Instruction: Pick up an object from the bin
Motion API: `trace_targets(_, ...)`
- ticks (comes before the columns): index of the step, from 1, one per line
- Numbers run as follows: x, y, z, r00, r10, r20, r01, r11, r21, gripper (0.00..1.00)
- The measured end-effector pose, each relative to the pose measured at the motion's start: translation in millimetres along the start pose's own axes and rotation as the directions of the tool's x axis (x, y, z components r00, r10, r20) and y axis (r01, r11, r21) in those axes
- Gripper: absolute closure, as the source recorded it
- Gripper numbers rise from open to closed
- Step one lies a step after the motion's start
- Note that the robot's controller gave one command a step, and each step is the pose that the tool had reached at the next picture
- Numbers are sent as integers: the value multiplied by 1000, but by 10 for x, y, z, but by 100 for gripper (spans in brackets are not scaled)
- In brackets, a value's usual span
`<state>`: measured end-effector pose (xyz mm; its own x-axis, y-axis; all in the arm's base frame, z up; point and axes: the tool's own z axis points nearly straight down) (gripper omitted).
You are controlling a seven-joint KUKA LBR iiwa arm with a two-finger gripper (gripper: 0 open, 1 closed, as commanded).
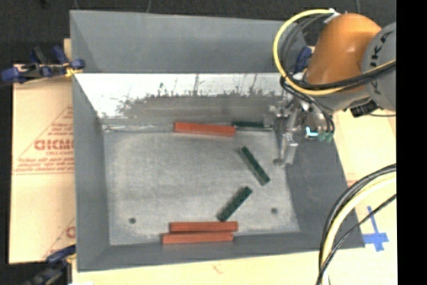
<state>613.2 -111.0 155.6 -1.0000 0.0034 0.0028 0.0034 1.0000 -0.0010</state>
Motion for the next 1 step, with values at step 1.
trace_targets(1, -44, 221, 719, 905, 425, 1, -425, 905, -3, 0)
